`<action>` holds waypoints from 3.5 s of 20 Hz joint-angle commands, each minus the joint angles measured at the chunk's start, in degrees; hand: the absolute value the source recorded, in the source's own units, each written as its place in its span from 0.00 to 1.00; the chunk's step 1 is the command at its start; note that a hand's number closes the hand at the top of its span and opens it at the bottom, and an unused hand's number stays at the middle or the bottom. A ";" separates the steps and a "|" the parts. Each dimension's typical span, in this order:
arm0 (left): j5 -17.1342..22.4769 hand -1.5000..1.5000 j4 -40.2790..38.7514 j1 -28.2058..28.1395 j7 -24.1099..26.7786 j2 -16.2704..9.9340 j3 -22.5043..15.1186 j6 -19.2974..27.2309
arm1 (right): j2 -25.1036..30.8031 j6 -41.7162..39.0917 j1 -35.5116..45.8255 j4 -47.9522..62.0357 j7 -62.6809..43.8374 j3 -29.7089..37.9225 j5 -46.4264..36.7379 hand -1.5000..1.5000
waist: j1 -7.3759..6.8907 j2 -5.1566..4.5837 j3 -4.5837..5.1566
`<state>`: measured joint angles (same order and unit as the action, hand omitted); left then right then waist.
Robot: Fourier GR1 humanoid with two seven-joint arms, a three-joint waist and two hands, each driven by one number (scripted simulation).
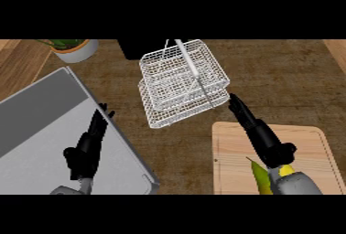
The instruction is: Pick the lemon from the cutting board and place it in the tiered basket
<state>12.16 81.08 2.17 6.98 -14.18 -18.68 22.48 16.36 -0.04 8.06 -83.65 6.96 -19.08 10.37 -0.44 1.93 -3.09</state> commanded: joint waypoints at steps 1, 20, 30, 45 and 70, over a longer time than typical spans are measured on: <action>-0.61 0.50 2.59 2.84 -4.54 -2.87 0.87 -0.51 | 0.42 -1.04 -2.47 -2.96 6.76 0.80 -0.23 1.00 | 1.01 -1.63 2.95; -0.62 0.50 13.89 -13.41 -3.29 -4.63 3.33 -9.23 | 15.62 3.68 -17.54 -5.81 33.47 19.47 -9.20 0.00 | 9.67 -2.24 3.23; -1.12 0.50 18.11 -16.62 -4.40 -5.41 4.95 -11.28 | 21.20 17.09 -28.57 -12.58 22.67 21.75 -25.47 0.00 | 10.08 -2.11 3.81; 0.31 0.50 19.90 -12.59 -10.77 -5.43 4.26 -13.82 | 15.02 24.18 -40.47 -24.61 -2.73 11.93 -48.66 0.00 | 6.04 -2.96 3.66; 4.97 0.50 15.28 -3.38 -17.72 -5.26 4.33 -15.08 | 1.27 24.19 -37.29 -23.76 -23.50 3.35 -72.91 0.00 | 2.95 -2.51 3.18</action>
<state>12.35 101.68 -9.23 -9.93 -26.60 -14.64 7.04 18.74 23.76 -30.52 -108.39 -16.05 -15.51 -61.81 1.71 0.40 -2.69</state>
